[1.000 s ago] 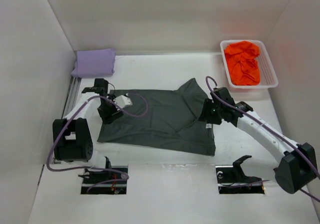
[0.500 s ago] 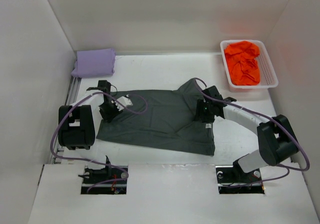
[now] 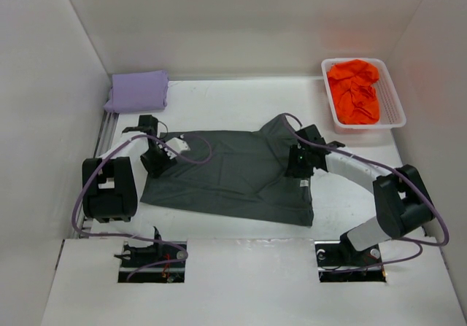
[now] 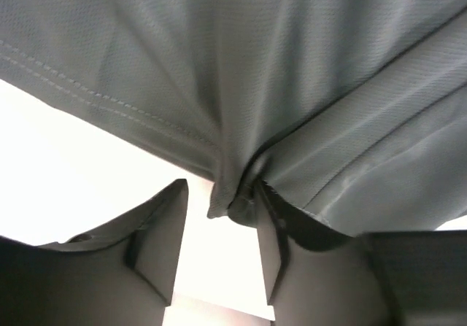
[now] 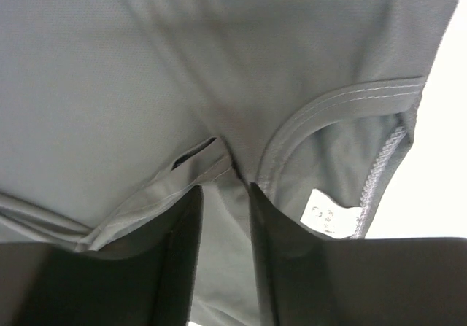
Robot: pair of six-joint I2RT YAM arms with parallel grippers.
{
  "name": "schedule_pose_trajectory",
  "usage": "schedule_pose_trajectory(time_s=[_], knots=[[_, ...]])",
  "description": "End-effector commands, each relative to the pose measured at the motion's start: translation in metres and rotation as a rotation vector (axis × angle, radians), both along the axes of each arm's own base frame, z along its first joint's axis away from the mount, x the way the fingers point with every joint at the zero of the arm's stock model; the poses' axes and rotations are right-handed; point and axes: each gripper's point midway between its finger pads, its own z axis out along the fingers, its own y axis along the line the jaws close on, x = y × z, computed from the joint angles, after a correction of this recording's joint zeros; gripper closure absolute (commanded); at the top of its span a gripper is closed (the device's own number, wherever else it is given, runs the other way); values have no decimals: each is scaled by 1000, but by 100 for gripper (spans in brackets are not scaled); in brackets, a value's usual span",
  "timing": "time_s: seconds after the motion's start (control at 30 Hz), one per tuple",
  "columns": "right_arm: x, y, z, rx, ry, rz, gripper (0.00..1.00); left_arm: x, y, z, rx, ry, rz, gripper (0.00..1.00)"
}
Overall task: Fold and stack the t-shirts
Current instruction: Fold the flattened tshirt in 1/3 of the way, then grap the side of the flattened tshirt furthest away from the robot with both arms
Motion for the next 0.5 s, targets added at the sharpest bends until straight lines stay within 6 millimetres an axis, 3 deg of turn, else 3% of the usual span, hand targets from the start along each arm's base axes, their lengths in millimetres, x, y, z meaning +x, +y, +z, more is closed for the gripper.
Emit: schedule_pose_trajectory(time_s=[0.0,0.13,0.2,0.27,0.37,0.47], knots=[[21,1,19,20,-89,10,58,11,9,16,41,-73,40,56],[47,7,86,50,-250,36,50,40,13,61,2,-216,97,45],[68,1,120,50,-326,18,49,66,11,94,-71,-324,152,42],[95,-7,140,39,-370,-2,49,87,5,111,-148,-385,209,42],[143,-15,143,-2,-370,-14,43,125,-4,122,-256,-458,334,43],[194,-22,123,-49,-330,-36,37,161,-7,114,-323,-494,466,42]])
